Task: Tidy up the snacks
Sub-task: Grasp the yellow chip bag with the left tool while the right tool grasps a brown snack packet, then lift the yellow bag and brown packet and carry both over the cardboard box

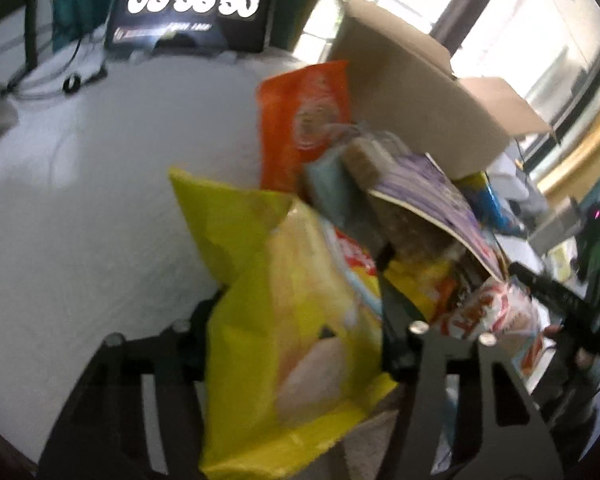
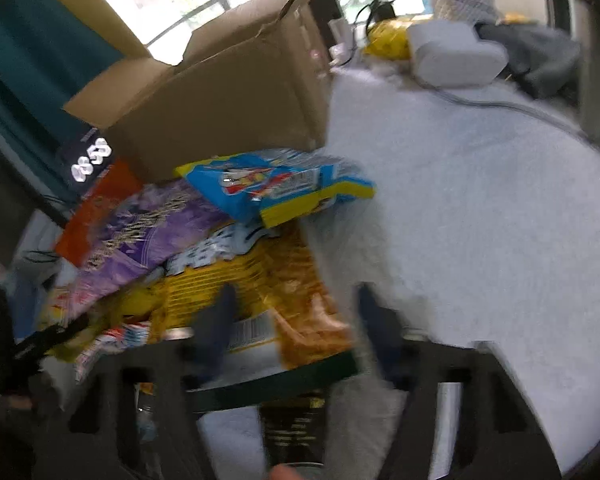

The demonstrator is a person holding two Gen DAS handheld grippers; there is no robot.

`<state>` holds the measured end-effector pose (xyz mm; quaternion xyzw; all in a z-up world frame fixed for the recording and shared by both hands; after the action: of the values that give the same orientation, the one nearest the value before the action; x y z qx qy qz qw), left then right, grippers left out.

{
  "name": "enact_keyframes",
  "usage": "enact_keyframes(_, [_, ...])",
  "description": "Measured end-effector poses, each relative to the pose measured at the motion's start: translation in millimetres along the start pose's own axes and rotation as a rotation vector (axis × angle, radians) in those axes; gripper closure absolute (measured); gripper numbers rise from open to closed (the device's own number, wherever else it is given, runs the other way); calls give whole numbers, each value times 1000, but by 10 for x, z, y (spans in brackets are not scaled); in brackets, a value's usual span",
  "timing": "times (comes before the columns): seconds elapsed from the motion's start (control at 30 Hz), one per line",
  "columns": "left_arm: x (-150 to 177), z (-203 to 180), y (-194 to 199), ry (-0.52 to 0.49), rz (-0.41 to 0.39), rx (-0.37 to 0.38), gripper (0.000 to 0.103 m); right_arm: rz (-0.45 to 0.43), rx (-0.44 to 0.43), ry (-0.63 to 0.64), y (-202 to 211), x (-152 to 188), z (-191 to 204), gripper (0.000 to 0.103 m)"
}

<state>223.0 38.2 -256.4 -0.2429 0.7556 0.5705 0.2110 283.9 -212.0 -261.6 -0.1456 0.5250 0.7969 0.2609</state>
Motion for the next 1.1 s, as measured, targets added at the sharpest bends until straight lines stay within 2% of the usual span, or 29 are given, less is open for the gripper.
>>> enact_keyframes(0.07, [3, -114, 62, -31, -10, 7, 46, -1, -3, 24, 54, 6, 24, 68])
enact_keyframes(0.17, [-23, -220, 216, -77, -52, -21, 47, -25, -4, 54, 163, 10, 51, 77])
enact_keyframes(0.27, [-48, -281, 375, -94, -86, -18, 47, -43, -24, 66, 259, 38, 85, 81])
enact_keyframes(0.3, [-48, -292, 420, -101, -96, -25, 47, -44, -35, 66, 282, 54, 86, 86])
enact_keyframes(0.37, [-67, -270, 517, -111, -118, -41, 47, -36, -53, 55, 283, 75, 73, 86])
enact_keyframes(0.43, [-71, -207, 578, -106, -129, -47, 47, -14, -67, 18, 183, 69, 16, 79])
enact_keyframes(0.5, [-69, -143, 636, -92, -140, -57, 47, 25, -78, -13, 53, 75, -46, 40])
enact_keyframes(0.57, [-78, -89, 712, -75, -158, -63, 47, 52, -102, -53, -43, 60, -108, 31])
enact_keyframes(0.7, [-100, -33, 768, -66, -182, -71, 47, 143, -233, -121, -105, 109, -60, 31])
enact_keyframes(0.73, [-97, -23, 757, -66, -182, -73, 47, 153, -240, -113, -104, 117, -17, 31])
enact_keyframes(0.87, [-62, -66, 678, -63, -168, -56, 47, 147, -216, -33, -18, 156, 214, 33])
enact_keyframes(1.0, [-43, -153, 657, -71, -168, -33, 47, 139, -151, 43, 50, 267, 345, 47])
enact_keyframes(1.1, [-70, -189, 718, -86, -189, -23, 47, 121, -127, 42, 161, 310, 321, 49])
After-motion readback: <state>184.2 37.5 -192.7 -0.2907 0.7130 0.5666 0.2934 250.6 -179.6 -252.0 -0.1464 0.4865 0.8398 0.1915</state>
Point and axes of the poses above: each gripper's, at about its wrist camera, not at the fingertips, and y roughly against the way its jaws point, z to its left, x to its underside, the point moved 10 cm from there along -y, roughly the way its jaws point, and after that the axes turned 9 degrees about -y, right-handed, at the moved point
